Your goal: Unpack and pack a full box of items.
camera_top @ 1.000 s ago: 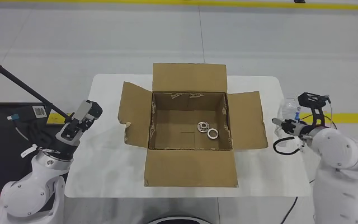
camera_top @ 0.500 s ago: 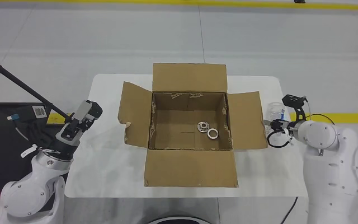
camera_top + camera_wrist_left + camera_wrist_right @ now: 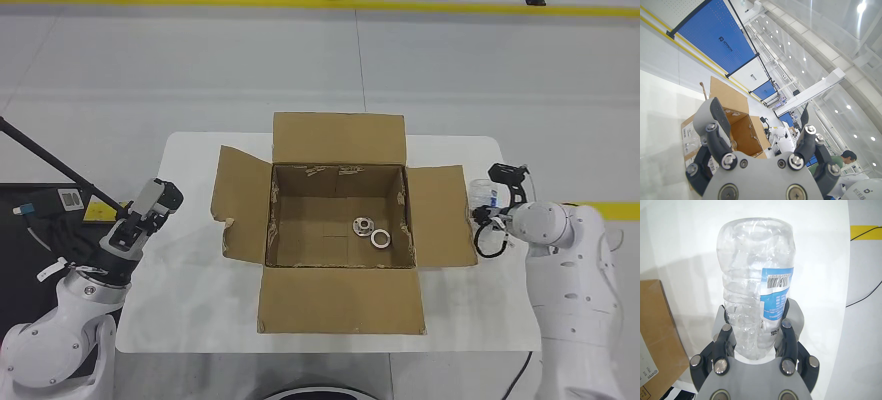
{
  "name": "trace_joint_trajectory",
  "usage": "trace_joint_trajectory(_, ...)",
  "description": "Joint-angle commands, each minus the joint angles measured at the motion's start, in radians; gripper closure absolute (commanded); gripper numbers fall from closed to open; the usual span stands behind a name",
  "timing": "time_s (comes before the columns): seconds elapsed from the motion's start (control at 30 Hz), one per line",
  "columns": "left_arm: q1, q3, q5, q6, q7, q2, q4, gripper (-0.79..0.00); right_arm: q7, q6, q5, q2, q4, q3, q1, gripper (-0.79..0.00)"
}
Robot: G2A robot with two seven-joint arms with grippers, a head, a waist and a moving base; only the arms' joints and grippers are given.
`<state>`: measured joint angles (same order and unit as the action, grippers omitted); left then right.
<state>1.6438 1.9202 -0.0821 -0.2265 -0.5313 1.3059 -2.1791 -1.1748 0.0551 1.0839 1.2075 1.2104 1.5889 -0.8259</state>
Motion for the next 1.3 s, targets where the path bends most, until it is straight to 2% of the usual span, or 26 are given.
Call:
trace_joint_trajectory(0.0,0.000,0.000,0.000,0.000,0.000,0.000,0.000,-0.785,0.007,0.000,-0.003,-0.001,-0.008,-0.006,0.003,-0.046)
trace_joint_trajectory(0.07,0.000,0.000,0.000,0.000,0.000,0.000,0.000,-0.785,0.017,-0.002,-0.005,-0.002,-0.014,-0.013,0.003,-0.025)
trace_joint_trajectory(0.23,0.000,0.000,0.000,0.000,0.000,0.000,0.000,-0.785,0.035,-0.011,-0.015,-0.003,-0.028,-0.028,0.003,-0.046)
trace_joint_trajectory(0.3,0.000,0.000,0.000,0.000,0.000,0.000,0.000,-0.785,0.039,-0.012,-0.019,-0.004,-0.032,-0.033,0.004,-0.095)
trace_joint_trajectory(0.33,0.000,0.000,0.000,0.000,0.000,0.000,0.000,-0.785,0.039,-0.014,-0.020,-0.005,-0.034,-0.035,0.005,-0.145)
trace_joint_trajectory(0.37,0.000,0.000,0.000,0.000,0.000,0.000,0.000,-0.785,0.041,-0.016,-0.019,-0.005,-0.035,-0.037,0.006,-0.256)
trace_joint_trajectory(0.47,0.000,0.000,0.000,0.000,0.000,0.000,0.000,-0.785,0.045,-0.023,-0.020,-0.007,-0.037,-0.043,0.007,-0.351)
trace_joint_trajectory(0.53,0.000,0.000,0.000,0.000,0.000,0.000,0.000,-0.785,0.047,-0.028,-0.021,-0.008,-0.035,-0.048,0.008,-0.474)
trace_joint_trajectory(0.6,0.000,0.000,0.000,0.000,0.000,0.000,0.000,-0.785,0.048,-0.034,-0.023,-0.009,-0.030,-0.052,0.008,-0.508)
trace_joint_trajectory(0.63,0.000,0.000,0.000,0.000,0.000,0.000,0.000,-0.785,0.049,-0.036,-0.024,-0.010,-0.025,-0.053,0.008,-0.551)
trace_joint_trajectory(0.7,0.000,0.000,0.000,0.000,0.000,0.000,0.000,-0.785,0.048,-0.035,-0.030,-0.011,-0.013,-0.054,0.006,-0.699)
trace_joint_trajectory(0.87,0.000,0.000,0.000,0.000,0.000,0.000,0.000,-0.785,0.030,-0.046,-0.024,-0.018,0.036,-0.052,-0.004,-0.785)
trace_joint_trajectory(1.1,0.000,0.000,0.000,0.000,0.000,0.000,0.000,-0.785,0.022,-0.067,-0.013,-0.026,0.111,-0.048,-0.018,-0.785)
trace_joint_trajectory(1.27,0.000,0.000,0.000,0.000,0.000,0.000,0.000,-0.785,0.008,-0.079,0.013,-0.038,0.300,-0.009,-0.056,-0.785)
